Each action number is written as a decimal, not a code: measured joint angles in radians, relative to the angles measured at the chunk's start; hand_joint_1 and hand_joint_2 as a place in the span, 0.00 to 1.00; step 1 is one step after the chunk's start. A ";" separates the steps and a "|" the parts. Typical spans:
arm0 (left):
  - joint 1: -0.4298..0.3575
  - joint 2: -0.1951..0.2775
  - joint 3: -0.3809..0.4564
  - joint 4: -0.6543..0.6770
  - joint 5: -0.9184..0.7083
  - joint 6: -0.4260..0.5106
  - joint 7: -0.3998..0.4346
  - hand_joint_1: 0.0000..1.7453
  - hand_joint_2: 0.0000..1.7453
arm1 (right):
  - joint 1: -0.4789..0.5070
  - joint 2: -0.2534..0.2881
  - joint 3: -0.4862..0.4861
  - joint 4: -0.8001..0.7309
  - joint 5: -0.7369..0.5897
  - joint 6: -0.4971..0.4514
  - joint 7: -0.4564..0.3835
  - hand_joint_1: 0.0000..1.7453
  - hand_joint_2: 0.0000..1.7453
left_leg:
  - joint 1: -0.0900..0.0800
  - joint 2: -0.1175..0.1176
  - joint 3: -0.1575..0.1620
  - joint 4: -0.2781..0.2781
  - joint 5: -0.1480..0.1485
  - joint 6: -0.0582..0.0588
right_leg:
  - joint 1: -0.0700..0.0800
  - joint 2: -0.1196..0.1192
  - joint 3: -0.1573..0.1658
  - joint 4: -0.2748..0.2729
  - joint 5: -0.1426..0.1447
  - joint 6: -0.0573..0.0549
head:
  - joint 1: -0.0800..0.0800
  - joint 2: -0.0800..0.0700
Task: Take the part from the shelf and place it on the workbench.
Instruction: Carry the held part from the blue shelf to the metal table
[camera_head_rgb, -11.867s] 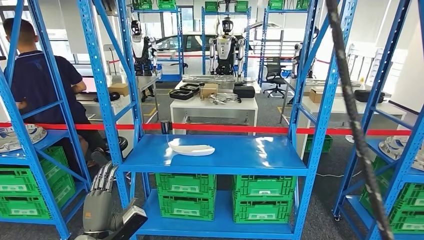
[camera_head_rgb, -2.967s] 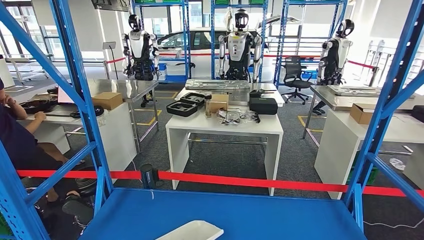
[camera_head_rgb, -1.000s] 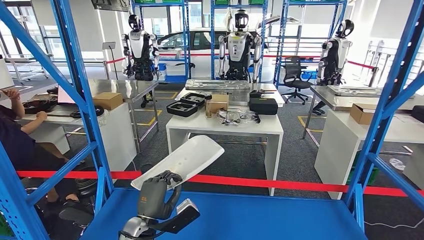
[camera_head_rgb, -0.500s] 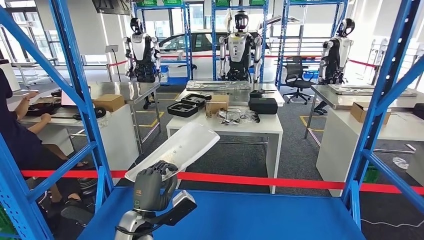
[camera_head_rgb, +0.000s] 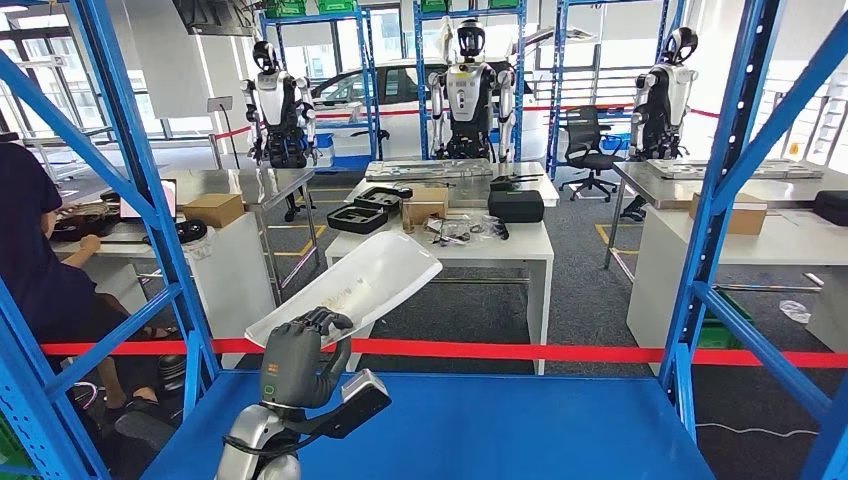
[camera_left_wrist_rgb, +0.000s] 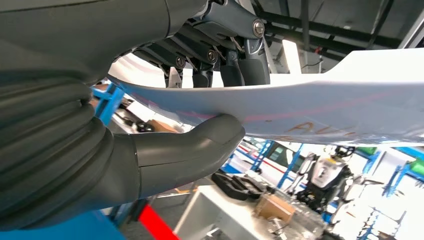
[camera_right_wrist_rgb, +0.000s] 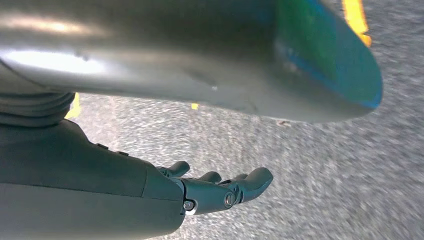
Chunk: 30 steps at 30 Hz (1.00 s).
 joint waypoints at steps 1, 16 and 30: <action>0.000 0.000 0.000 0.000 0.000 0.000 0.000 0.91 1.00 | 0.000 0.000 0.000 0.000 0.000 0.000 0.000 0.00 0.00 | 0.000 0.000 0.001 -0.002 0.001 0.000 | 0.000 0.000 0.000 0.000 0.000 0.000 | 0.000 0.000; -0.029 0.002 -0.039 0.020 0.017 -0.031 -0.017 0.91 1.00 | -0.003 0.032 -0.001 0.002 -0.023 0.005 -0.034 0.00 0.00 | -0.008 0.022 0.047 -0.276 0.173 0.042 | -0.008 -0.005 0.062 0.057 -0.074 0.065 | 0.006 0.000; -0.045 0.007 -0.046 0.039 0.024 -0.010 -0.003 0.91 1.00 | -0.005 0.036 -0.019 0.002 -0.064 -0.005 0.046 0.00 0.00 | -0.010 0.007 0.077 -0.102 0.040 0.017 | 0.003 -0.004 -0.032 0.007 0.023 -0.003 | -0.002 0.000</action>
